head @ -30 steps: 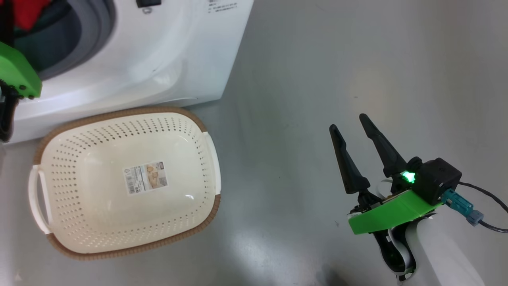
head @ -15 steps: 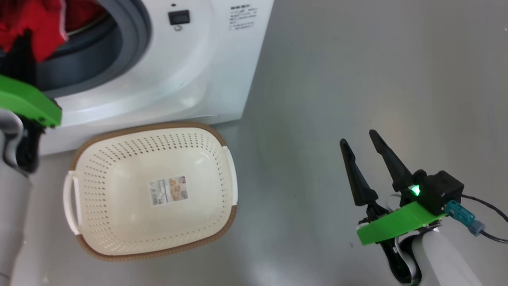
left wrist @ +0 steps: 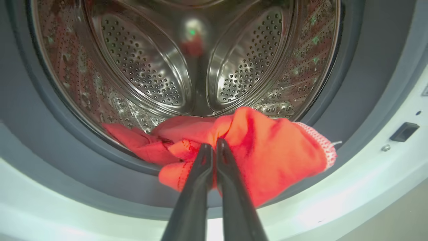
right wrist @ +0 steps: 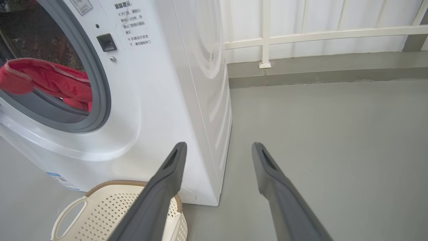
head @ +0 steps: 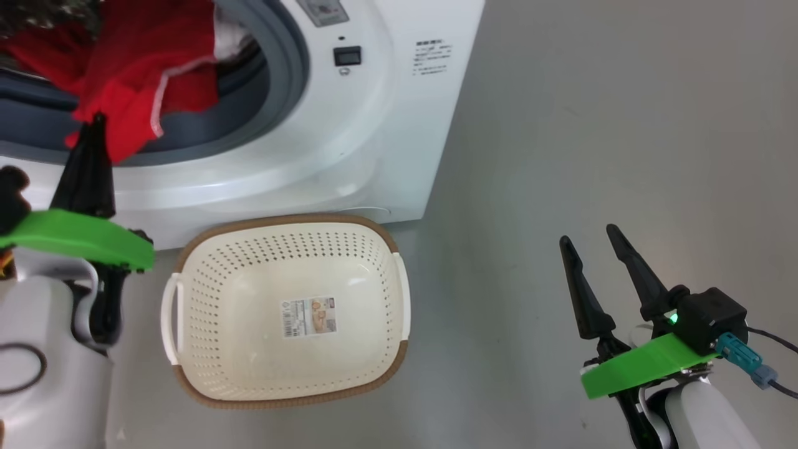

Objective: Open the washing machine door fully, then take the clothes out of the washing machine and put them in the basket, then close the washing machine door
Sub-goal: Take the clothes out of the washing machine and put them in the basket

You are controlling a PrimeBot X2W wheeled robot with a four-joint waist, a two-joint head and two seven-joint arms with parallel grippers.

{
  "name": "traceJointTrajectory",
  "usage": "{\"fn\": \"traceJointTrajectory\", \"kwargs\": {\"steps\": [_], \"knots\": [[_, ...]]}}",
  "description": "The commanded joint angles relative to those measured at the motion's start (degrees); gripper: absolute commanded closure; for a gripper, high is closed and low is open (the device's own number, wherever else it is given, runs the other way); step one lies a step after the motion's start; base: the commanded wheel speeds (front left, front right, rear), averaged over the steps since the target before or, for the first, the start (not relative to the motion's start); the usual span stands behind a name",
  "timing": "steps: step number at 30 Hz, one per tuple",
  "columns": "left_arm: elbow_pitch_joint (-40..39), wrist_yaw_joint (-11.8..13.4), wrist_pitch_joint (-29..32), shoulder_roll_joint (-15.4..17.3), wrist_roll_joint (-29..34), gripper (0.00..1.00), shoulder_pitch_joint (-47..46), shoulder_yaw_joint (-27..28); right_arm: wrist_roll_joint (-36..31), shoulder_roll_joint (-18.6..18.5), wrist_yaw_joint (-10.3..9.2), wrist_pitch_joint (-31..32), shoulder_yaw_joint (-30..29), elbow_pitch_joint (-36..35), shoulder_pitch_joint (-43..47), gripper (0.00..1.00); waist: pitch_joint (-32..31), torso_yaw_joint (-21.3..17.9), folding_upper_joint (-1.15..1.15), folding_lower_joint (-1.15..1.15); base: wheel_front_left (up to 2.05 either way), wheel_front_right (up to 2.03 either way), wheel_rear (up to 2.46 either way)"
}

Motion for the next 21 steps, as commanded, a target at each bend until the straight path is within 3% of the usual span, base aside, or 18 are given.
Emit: {"fn": "traceJointTrajectory", "kwargs": {"steps": [1,6,21], "knots": [[-2.98,-0.04,-0.69,1.8,1.26,1.0,1.34,2.89,-0.56,-0.05,0.28,-0.37,0.91,-1.25,1.1,0.0,-0.85,0.94,0.0,0.0,0.0,0.0,0.0],[-10.96,-0.11,-0.7,-0.94,4.44,1.0,5.39,7.03,-0.82,-0.05,0.28,-0.37,0.46,-1.32,1.33,0.0,-1.22,1.53,0.0,0.0,0.0,0.0,0.0],[-34.67,-0.14,-0.7,-5.27,8.61,1.0,13.42,11.47,-0.84,-0.05,0.28,-0.37,-0.57,-1.51,1.37,0.0,-0.59,1.85,0.0,0.0,0.0,0.0,0.0]]}}
